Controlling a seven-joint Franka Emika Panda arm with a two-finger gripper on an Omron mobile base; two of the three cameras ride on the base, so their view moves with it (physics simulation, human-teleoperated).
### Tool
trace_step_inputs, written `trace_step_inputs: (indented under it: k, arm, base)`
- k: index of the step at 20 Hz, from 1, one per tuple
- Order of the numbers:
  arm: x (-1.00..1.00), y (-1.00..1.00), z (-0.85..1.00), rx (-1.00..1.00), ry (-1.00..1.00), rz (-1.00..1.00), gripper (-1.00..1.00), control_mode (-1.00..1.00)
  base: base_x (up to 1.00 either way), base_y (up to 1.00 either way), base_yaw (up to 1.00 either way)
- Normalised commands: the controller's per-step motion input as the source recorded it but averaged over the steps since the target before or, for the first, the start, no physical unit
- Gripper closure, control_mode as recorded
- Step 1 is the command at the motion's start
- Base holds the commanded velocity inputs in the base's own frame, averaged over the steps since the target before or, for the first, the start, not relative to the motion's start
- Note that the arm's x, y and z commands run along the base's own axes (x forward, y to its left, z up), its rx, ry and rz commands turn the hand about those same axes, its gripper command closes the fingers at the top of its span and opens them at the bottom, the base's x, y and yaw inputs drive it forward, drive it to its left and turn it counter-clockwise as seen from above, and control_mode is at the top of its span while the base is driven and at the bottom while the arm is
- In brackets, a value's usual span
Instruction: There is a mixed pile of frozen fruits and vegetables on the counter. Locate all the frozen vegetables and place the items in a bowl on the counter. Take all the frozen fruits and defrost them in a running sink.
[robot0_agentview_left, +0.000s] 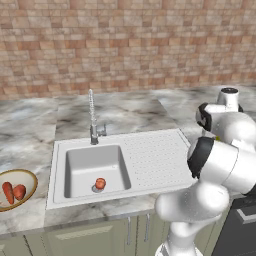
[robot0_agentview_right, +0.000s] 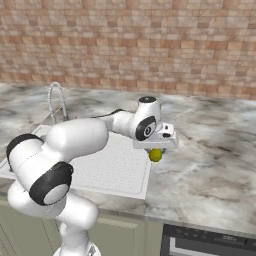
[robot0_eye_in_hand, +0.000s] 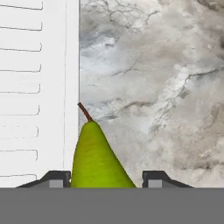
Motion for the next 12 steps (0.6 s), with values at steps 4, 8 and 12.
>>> trace_step_inputs:
  k: [4, 8, 12]
  arm:
    - [0.17, 0.99, 0.00, -0.01, 0.17, -0.05, 1.00, -1.00]
    - [0.01, 1.00, 0.00, 0.00, 0.14, 0.00, 1.00, -1.00]
    - [0.00, 0.91, 0.04, 0.08, 0.02, 0.00, 1.00, -1.00]
  base:
    - [0.00, 0.00, 0.00]
    - [0.00, 0.00, 0.00]
    - [0.00, 0.00, 0.00]
